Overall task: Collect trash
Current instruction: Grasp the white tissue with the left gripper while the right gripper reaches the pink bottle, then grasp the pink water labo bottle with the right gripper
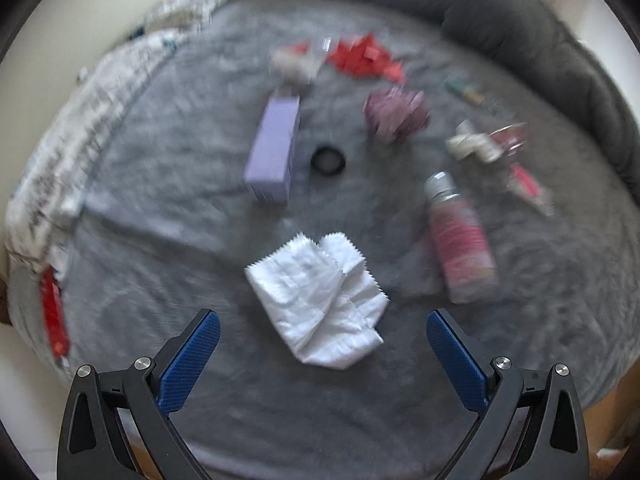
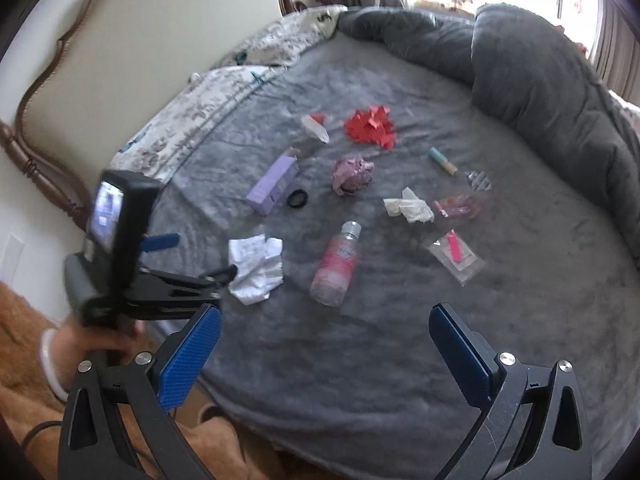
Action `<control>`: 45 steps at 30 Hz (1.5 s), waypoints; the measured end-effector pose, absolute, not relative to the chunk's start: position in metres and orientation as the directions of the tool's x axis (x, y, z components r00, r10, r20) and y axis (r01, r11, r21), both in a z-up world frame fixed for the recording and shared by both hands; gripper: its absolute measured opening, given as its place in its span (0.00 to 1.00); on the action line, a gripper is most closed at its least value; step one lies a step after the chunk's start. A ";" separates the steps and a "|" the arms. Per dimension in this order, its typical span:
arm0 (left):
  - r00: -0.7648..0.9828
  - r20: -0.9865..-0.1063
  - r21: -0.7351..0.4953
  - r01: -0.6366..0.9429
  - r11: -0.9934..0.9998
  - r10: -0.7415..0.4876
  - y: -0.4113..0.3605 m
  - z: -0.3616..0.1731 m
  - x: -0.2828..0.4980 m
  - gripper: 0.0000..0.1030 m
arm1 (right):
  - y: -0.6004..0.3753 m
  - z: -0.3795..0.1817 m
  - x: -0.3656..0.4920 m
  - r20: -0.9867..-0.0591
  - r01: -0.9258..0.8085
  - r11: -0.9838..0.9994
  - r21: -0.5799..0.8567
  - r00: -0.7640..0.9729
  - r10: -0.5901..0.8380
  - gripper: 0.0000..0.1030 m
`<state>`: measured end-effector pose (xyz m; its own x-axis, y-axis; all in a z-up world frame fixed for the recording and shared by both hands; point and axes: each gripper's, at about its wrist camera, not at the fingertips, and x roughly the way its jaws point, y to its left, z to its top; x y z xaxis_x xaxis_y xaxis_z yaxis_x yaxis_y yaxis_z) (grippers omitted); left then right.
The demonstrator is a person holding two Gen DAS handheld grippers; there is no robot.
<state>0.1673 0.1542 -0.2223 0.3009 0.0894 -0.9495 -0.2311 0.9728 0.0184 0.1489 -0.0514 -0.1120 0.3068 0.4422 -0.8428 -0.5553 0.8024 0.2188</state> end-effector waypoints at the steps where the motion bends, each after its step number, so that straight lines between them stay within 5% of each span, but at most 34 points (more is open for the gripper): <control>1: 0.268 -0.960 0.017 -0.245 0.969 0.085 0.158 -0.239 0.176 1.00 | -0.051 -0.117 0.157 -0.850 -0.552 0.801 0.231 0.287 0.442 1.00; 7: 0.081 -0.996 0.011 -0.348 0.937 0.042 0.177 -0.315 0.196 1.00 | -0.049 -0.139 0.185 -0.887 -0.586 0.778 0.227 0.206 0.413 1.00; 16: 0.094 -0.994 0.016 -0.373 0.928 0.055 0.180 -0.320 0.194 0.99 | -0.033 -0.165 0.223 -0.903 -0.596 0.760 0.259 0.129 0.409 1.00; 18: 0.086 -0.995 0.017 -0.352 0.936 0.051 0.171 -0.319 0.207 0.91 | -0.026 -0.166 0.225 -0.902 -0.609 0.748 0.264 0.119 0.415 1.00; 20: 0.103 -0.993 0.023 -0.301 0.953 0.056 0.161 -0.313 0.211 0.73 | -0.019 -0.166 0.226 -0.899 -0.623 0.736 0.265 0.116 0.421 1.00; 23: 0.122 -0.991 0.033 -0.235 0.971 0.063 0.145 -0.306 0.214 0.32 | -0.012 -0.167 0.227 -0.898 -0.636 0.724 0.266 0.111 0.427 1.00; 26: 0.128 -0.991 0.009 -0.273 0.962 0.046 0.148 -0.303 0.214 0.11 | -0.009 -0.166 0.228 -0.899 -0.635 0.726 0.264 0.110 0.423 1.00; 45: 0.099 -0.992 0.027 -0.411 0.911 0.074 0.167 -0.251 0.164 0.07 | 0.054 -0.260 0.275 -0.971 -0.554 0.808 0.200 -0.004 0.237 0.99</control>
